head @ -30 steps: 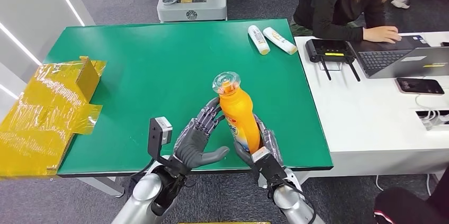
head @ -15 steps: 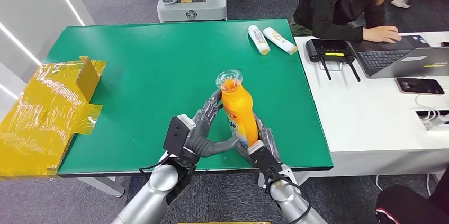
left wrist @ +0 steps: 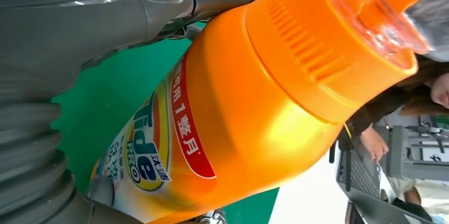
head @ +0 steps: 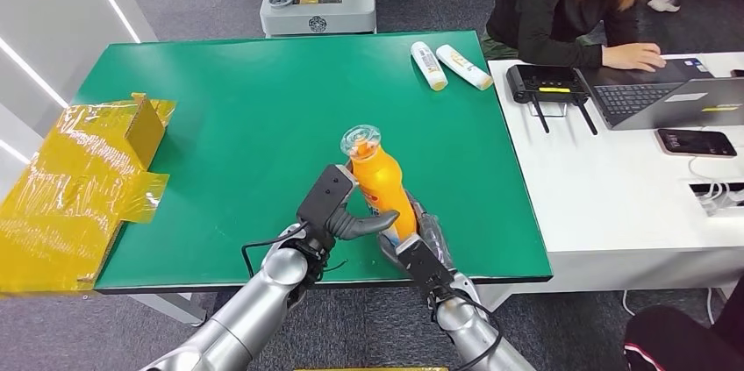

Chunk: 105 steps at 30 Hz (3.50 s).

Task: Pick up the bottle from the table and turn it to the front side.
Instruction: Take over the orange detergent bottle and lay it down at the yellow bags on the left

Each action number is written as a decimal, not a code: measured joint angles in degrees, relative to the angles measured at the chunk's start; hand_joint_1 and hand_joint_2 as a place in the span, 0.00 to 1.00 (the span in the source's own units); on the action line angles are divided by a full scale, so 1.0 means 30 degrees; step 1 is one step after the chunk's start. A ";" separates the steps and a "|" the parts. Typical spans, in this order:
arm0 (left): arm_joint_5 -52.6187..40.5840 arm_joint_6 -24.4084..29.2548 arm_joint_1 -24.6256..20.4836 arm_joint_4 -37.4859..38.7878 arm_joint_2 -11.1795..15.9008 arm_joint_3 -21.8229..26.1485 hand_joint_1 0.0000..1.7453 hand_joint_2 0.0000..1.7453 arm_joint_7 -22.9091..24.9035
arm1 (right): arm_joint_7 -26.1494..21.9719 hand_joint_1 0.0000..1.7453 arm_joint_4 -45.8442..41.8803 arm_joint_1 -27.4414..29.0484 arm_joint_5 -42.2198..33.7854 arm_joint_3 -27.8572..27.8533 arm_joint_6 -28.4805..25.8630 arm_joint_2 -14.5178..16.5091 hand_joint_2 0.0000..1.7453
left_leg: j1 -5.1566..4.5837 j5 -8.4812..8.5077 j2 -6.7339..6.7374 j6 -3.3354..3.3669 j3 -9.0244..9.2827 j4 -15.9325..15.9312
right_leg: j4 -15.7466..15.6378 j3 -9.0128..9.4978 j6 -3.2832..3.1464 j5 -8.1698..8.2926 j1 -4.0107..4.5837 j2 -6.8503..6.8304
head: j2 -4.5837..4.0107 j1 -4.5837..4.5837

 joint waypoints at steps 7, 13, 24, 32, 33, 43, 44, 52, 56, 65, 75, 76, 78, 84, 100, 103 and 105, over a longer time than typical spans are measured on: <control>0.0293 -0.0461 -0.0291 0.0694 -0.0058 0.0073 0.00 1.00 0.0044 | 0.0020 1.00 0.0422 -0.0081 0.0013 0.0000 -0.0027 0.0084 1.00 | 0.0000 -0.0001 0.0000 0.0000 -0.0001 0.0000 | -0.0002 0.0001 0.0000 0.0000 0.0000 -0.0001 | -0.0005 -0.0002; 0.0628 -0.0785 -0.0444 0.1041 -0.0162 0.0188 0.00 1.00 0.0107 | 0.0022 1.00 0.0619 -0.0201 0.0016 0.0000 -0.0053 0.0106 1.00 | 0.0000 0.0002 -0.0001 0.0001 0.0001 0.0000 | 0.0000 0.0004 0.0001 0.0001 0.0000 -0.0001 | -0.0004 -0.0004; 0.6416 -0.5861 -0.0986 0.1808 -0.1102 0.1869 1.00 1.00 0.3510 | 0.0160 1.00 0.1023 -0.0274 0.0650 0.0007 -0.1381 0.0146 1.00 | -0.0004 0.0002 0.0000 0.0003 0.0005 0.0006 | -0.0003 0.0007 0.0001 0.0003 -0.0003 0.0002 | -0.0005 0.0000; 0.9720 -0.6737 -0.1047 0.2003 -0.1311 0.2291 1.00 1.00 0.5404 | 0.0209 1.00 0.1167 -0.0170 0.0985 0.0086 -0.2145 0.0146 1.00 | -0.0002 0.0003 0.0014 0.0002 0.0013 0.0009 | -0.0002 -0.0009 0.0000 0.0005 -0.0002 0.0028 | -0.0004 -0.0007; 0.9834 -0.6723 -0.1053 0.2021 -0.1330 0.2302 1.00 1.00 0.5428 | 0.0226 1.00 0.1176 -0.0168 0.0974 0.0098 -0.2171 0.0146 1.00 | -0.0002 0.0003 0.0015 0.0002 0.0014 0.0009 | -0.0002 -0.0012 0.0000 0.0005 -0.0002 0.0031 | -0.0005 -0.0007; 0.8067 -0.4816 -0.1049 0.1831 -0.1927 0.1734 1.00 1.00 0.3506 | 0.0140 0.00 0.0958 -0.0108 0.0308 -0.0124 -0.2034 0.0126 1.00 | -0.0009 0.0002 0.0015 0.0003 0.0007 0.0012 | -0.0004 -0.0012 0.0001 0.0005 -0.0005 0.0031 | -0.0007 -0.0004; 0.7660 -0.4467 -0.1040 0.1715 -0.1978 0.1597 1.00 1.00 0.3119 | 0.0082 0.00 0.0841 -0.0082 0.0155 -0.0155 -0.1980 0.0124 1.00 | -0.0009 0.0002 0.0014 0.0003 0.0006 0.0012 | -0.0004 -0.0012 0.0001 0.0005 -0.0007 0.0030 | -0.0005 -0.0004; 0.1348 0.0494 -0.1560 -0.1164 -0.1149 0.1055 1.00 1.00 -0.0625 | 0.0098 0.00 -0.2071 0.1487 -0.0166 -0.0368 -0.0945 0.0075 1.00 | 0.0007 0.0002 0.0011 0.0003 0.0003 0.0004 | 0.0005 -0.0013 -0.0001 0.0004 0.0002 0.0027 | -0.0002 -0.0007; -0.0087 0.0822 -0.2080 -0.2274 -0.0479 0.1080 1.00 1.00 -0.0869 | 0.0222 0.00 -0.3392 0.2194 0.0029 -0.0364 -0.0668 0.0073 1.00 | 0.0009 0.0005 0.0009 -0.0001 0.0004 -0.0003 | 0.0015 -0.0012 -0.0002 0.0003 0.0006 0.0023 | -0.0002 -0.0007; -0.6408 0.4002 -0.3996 -0.2855 0.1269 0.1107 1.00 1.00 -0.0977 | 0.0242 0.00 -0.6168 0.3103 0.0392 -0.0033 0.0082 0.0067 1.00 | 0.0005 0.0015 0.0009 -0.0014 0.0003 0.0001 | 0.0018 -0.0010 -0.0002 0.0006 0.0004 0.0025 | 0.0000 -0.0005; -1.9466 0.8677 -0.6341 0.2657 0.2999 0.0292 1.00 1.00 0.6754 | 0.0251 0.00 -0.8777 0.3908 0.0346 0.0474 0.0028 -0.0299 1.00 | 0.0006 0.0016 0.0053 -0.0017 0.0021 -0.0001 | 0.0020 -0.0014 -0.0007 0.0008 0.0004 0.0073 | -0.0005 -0.0002; -1.9954 0.8712 -0.6407 0.3275 0.3233 0.0183 1.00 1.00 0.7337 | 0.0255 0.00 -0.8953 0.4026 0.0331 0.0496 -0.0046 -0.0379 1.00 | 0.0007 0.0017 0.0056 -0.0018 0.0021 -0.0002 | 0.0021 -0.0020 -0.0008 0.0008 0.0005 0.0079 | -0.0004 -0.0004; -2.0422 0.8725 -0.6490 0.4248 0.3645 0.0007 1.00 1.00 0.7948 | 0.0255 0.00 -0.9212 0.4205 0.0302 0.0525 -0.0155 -0.0530 1.00 | 0.0009 0.0018 0.0052 -0.0021 0.0016 -0.0002 | 0.0023 -0.0028 -0.0009 0.0008 0.0007 0.0079 | -0.0004 -0.0004; -2.1801 0.7254 -0.6794 0.6029 0.4380 -0.0510 1.00 1.00 1.0531 | 0.0169 0.00 -0.9453 0.4342 -0.0018 0.0608 -0.0435 -0.0758 1.00 | 0.0003 0.0017 0.0055 -0.0021 -0.0004 -0.0006 | 0.0025 -0.0029 -0.0009 0.0008 0.0006 0.0078 | -0.0006 -0.0004; -2.3102 0.5188 -0.5242 0.7882 0.7182 -0.0685 1.00 1.00 1.4768 | -0.0142 0.00 -0.9417 0.4550 -0.0647 0.0605 -0.0763 -0.1210 1.00 | 0.0011 0.0019 0.0059 -0.0025 -0.0024 -0.0010 | 0.0027 -0.0048 -0.0012 0.0007 0.0010 0.0078 | -0.0006 0.0000; -2.3582 0.5014 -0.5170 0.7959 0.7608 -0.0685 1.00 1.00 1.4625 | -0.0146 0.00 -0.9337 0.4555 -0.0658 0.0605 -0.0716 -0.1219 1.00 | 0.0009 0.0019 0.0075 -0.0025 -0.0023 -0.0007 | 0.0026 -0.0052 -0.0011 0.0009 0.0008 0.0091 | -0.0004 0.0002; -2.3861 0.4918 -0.5120 0.8010 0.7889 -0.0685 1.00 1.00 1.4371 | -0.0146 0.00 -0.9310 0.4554 -0.0658 0.0605 -0.0677 -0.1224 1.00 | 0.0009 0.0019 0.0059 -0.0025 -0.0024 -0.0006 | 0.0026 -0.0053 -0.0011 0.0008 0.0008 0.0080 | -0.0002 0.0002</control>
